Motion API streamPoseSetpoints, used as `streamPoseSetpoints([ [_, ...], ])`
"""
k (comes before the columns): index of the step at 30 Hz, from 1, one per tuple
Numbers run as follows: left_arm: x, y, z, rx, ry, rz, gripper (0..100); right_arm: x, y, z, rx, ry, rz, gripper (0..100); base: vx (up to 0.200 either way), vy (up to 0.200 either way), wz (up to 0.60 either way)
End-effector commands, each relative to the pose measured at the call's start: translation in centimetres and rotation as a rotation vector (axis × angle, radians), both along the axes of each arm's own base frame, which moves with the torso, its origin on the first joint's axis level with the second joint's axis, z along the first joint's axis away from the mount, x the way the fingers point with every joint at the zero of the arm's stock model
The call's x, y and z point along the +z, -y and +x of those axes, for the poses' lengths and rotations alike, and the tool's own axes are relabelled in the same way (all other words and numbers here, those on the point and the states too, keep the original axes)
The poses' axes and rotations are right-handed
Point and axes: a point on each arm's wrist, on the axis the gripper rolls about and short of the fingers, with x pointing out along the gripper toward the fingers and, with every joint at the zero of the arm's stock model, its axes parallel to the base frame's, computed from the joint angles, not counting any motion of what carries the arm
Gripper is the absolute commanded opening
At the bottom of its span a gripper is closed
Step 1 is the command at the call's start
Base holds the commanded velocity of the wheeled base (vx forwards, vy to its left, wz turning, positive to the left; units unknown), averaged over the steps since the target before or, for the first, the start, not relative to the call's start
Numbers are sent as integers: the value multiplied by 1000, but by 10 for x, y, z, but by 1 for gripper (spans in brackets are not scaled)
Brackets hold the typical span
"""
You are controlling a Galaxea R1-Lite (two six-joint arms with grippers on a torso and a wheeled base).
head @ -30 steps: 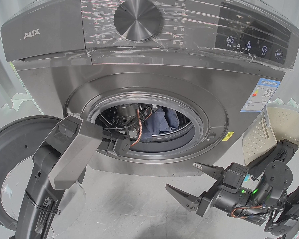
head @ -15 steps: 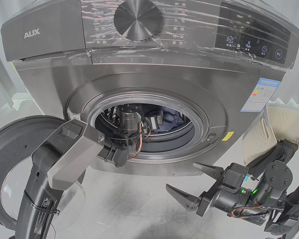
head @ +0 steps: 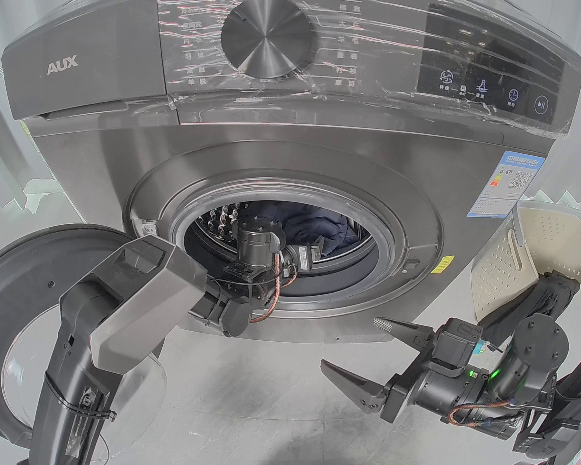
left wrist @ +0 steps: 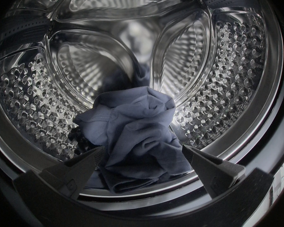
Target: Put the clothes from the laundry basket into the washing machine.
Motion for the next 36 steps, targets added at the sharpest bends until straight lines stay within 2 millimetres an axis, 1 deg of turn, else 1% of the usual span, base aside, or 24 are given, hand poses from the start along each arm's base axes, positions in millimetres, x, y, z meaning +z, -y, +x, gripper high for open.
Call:
streamPoseSetpoints([
  [1, -4, 0, 0, -2, 6, -4, 0, 0, 0, 0, -1, 1, 1, 100, 0, 0, 0],
  [3, 8, -1, -8, -10, 15, -10, 0, 0, 0, 0, -1, 1, 1, 100, 0, 0, 0],
  [5, 20, 0, -23, -35, 13, -12, 0, 0, 1, 0, -1, 0, 0, 100, 0, 0, 0],
  [6, 20, 0, -23, -35, 13, -12, 0, 0, 1, 0, -1, 0, 0, 100, 0, 0, 0],
  [7, 31, 0, -46, -80, 3, -9, 0, 1, 0, 0, -1, 2, 3, 100, 0, 0, 0],
  [8, 31, 0, -48, -83, 1, -8, 0, 0, 1, 0, -1, 1, 1, 100, 0, 0, 0],
  [9, 38, -2, -62, -109, -3, -9, 0, 0, 1, 0, -1, 1, 1, 100, 0, 0, 0],
  [13, 39, -7, -90, -143, -22, 5, 0, 0, 1, 0, -1, 0, 2, 100, 0, 0, 0],
  [15, 36, -13, -97, -146, -32, 11, 0, 0, 1, 0, -2, -4, 6, 100, 0, 0, 0],
  [16, 35, -15, -100, -150, -34, 11, 100, 1, 1, 0, -2, -4, 8, 100, 0, 0, 0],
  [18, 35, -16, -104, -154, -27, 2, 100, 1, 1, -1, -2, -3, 9, 100, 0, 0, 0],
  [20, 32, -16, -114, -170, -19, -2, 100, 1, 3, -2, -2, -6, 5, 100, 0, 0, 0],
  [21, 32, -16, -116, -173, -17, -3, 100, 0, 3, -2, -2, -7, 4, 100, 0, 0, 0],
  [22, 30, -17, -125, -187, -23, 4, 100, 0, 4, -2, -3, -8, 3, 100, 0, 0, 0],
  [23, 30, -17, -125, -187, -23, 4, 100, 0, 4, -2, -3, -8, 3, 100, 0, 0, 0],
  [24, 30, -15, -140, -215, -27, 9, 100, -1, 4, -2, -4, -11, 0, 100, 0, 0, 0],
  [26, 34, -17, -155, -238, -21, 5, 100, 0, 7, -5, -4, -11, 0, 100, 0, 0, 0],
  [28, 40, -20, -166, -253, -9, -3, 100, 3, 10, -7, -2, -2, 10, 100, 0, 0, 0],
  [29, 40, -20, -166, -253, -9, -3, 100, 3, 10, -7, -2, -2, 10, 100, 0, 0, 0],
  [30, 46, -23, -175, -262, 3, -13, 100, 6, 12, -7, -5, 5, 19, 100, 0, 0, 0],
  [31, 46, -23, -175, -262, 3, -13, 100, 6, 12, -7, -5, 5, 19, 100, 0, 0, 0],
  [32, 66, -38, -193, -265, 40, -46, 100, 13, 20, -10, -17, 27, 38, 100, 0, 0, 0],
  [34, 82, -49, -207, -271, 71, -75, 100, 17, 27, -14, -21, 35, 46, 100, 0, 0, 0],
  [36, 91, -63, -224, -268, 85, -87, 100, 18, 32, -18, -23, 36, 54, 100, 0, 0, 0],
])
